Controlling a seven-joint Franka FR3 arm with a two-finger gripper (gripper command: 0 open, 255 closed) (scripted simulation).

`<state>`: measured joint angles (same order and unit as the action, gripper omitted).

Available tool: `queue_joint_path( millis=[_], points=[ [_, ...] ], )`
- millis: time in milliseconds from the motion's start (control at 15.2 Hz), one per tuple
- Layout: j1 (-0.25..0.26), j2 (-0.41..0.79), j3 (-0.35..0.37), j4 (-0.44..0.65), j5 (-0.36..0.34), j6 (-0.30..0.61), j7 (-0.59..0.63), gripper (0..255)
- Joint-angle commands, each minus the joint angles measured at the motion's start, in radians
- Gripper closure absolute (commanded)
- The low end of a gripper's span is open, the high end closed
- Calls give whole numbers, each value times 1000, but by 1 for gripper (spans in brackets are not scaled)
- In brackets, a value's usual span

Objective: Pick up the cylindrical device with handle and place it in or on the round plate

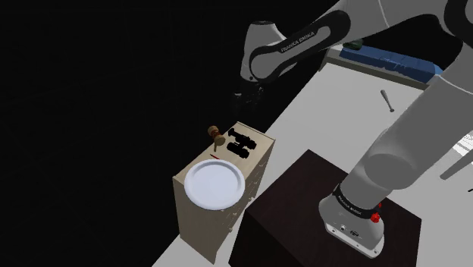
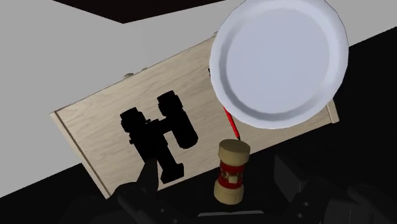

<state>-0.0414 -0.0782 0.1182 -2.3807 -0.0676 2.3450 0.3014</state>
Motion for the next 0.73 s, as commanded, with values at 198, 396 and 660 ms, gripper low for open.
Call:
queue_joint_path(
  millis=[198, 396, 660],
  points=[
    [-2, 210, -2, 98, -24, 113, 46, 0],
    [3, 330, -7, 174, -36, 159, 69, 0],
    [11, 489, -17, 293, -46, 202, 93, 0]
  ],
)
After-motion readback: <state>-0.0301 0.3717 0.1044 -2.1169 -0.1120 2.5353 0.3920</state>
